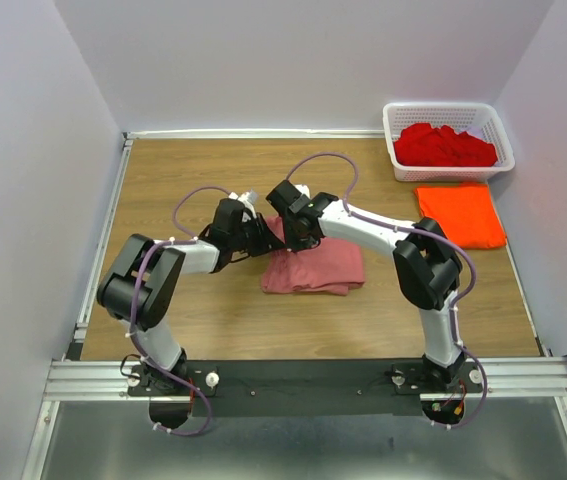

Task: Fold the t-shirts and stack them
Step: Fold the tshirt

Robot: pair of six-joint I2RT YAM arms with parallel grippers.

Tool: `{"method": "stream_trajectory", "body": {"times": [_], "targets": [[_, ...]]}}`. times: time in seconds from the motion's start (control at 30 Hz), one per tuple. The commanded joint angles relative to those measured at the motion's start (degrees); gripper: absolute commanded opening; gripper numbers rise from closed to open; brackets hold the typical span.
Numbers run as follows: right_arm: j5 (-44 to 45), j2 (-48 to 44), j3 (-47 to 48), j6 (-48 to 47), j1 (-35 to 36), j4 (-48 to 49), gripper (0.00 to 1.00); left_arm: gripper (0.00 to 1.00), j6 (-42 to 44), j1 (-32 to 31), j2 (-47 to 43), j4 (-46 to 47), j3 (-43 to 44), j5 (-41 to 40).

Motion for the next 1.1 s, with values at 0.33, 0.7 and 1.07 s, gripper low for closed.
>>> {"method": "stream_trajectory", "body": {"times": [0.33,0.7,1.07], "targets": [[-3.54,-2.93,0.63,-1.81,0.53,-1.11,0.0,0.12,-2.37,-0.97,8.7,2.81,-0.14,1.13],[-5.3,-3.37,3.35,-2.07,1.67,-1.11,0.01,0.12,-2.89,-1.41,7.99,3.42,-1.46,0.6],[-6.8,-3.02,5.81,-2.16,1.93,-1.11,0.01,0.12,-3.33,-1.76,7.82,4.21,-2.07,0.6]]}}
